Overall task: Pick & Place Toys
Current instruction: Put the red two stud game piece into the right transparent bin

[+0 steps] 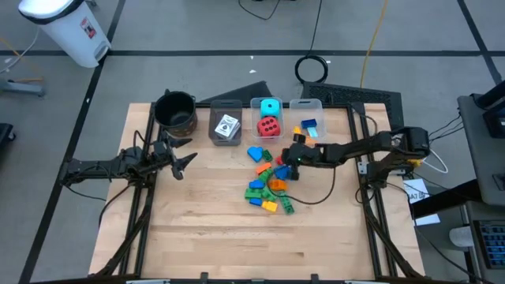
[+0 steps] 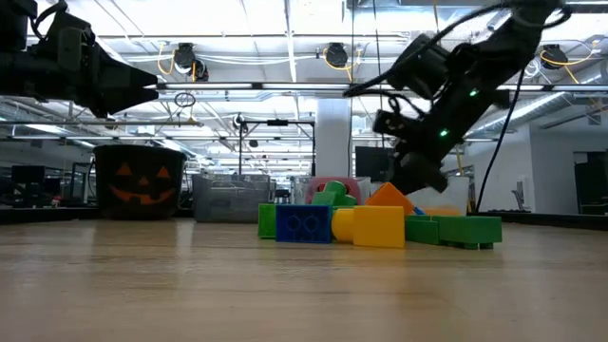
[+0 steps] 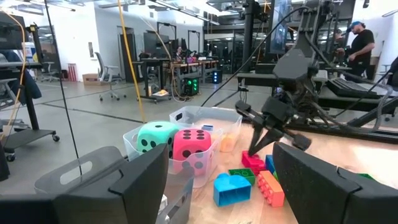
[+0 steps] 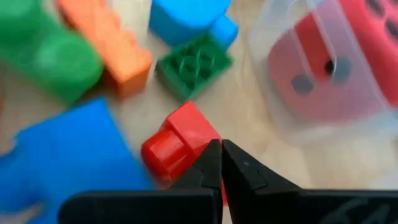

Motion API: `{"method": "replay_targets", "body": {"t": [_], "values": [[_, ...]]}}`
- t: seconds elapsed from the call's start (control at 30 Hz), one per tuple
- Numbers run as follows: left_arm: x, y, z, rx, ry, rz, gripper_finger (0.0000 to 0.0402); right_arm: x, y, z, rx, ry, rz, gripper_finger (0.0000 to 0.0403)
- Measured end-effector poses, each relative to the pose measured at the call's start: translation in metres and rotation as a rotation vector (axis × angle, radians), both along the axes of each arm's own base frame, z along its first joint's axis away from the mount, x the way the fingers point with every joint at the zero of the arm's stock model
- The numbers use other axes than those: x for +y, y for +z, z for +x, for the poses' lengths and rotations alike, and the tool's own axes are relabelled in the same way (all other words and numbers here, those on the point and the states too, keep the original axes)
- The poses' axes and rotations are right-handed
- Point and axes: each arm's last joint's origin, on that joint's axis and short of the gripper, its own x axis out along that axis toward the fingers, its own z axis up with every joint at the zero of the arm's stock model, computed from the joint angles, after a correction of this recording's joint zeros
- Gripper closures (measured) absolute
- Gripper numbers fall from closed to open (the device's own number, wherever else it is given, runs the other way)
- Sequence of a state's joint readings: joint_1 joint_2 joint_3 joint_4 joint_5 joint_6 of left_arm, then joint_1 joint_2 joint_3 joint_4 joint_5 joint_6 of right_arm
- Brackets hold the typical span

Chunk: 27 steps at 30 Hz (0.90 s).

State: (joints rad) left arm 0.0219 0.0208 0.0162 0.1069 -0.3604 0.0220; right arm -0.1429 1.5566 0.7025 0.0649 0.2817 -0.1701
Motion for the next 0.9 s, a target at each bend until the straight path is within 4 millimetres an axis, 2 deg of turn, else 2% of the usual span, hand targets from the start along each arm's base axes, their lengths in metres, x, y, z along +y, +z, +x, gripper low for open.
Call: {"method": "replay_targets", "body": {"t": [0.2, 0.37, 0.57, 0.7, 0.9], "values": [[0.000, 0.000, 0.000, 0.001, 0.004, 0.000, 0.0110, 0.015, 0.021, -0.022, 0.032, -0.045, 0.106, 0.0403], [0.000, 0.000, 0.000, 0.000, 0.004, 0.000, 0.0110, 0.027, 0.044, -0.038, -0.024, -0.015, 0.305, 0.0403], [0.000, 0.000, 0.000, 0.000, 0.005, -0.001, 0.0110, 0.035, 0.060, -0.045, -0.102, -0.025, 0.301, 0.0394], [0.000, 0.000, 0.000, 0.000, 0.005, -0.001, 0.0110, 0.042, 0.046, -0.051, -0.071, -0.006, 0.308, 0.0344], [0.000, 0.000, 0.000, 0.000, 0.005, -0.001, 0.0110, 0.043, 0.018, -0.062, -0.106, -0.113, 0.249, 0.0228]]}}
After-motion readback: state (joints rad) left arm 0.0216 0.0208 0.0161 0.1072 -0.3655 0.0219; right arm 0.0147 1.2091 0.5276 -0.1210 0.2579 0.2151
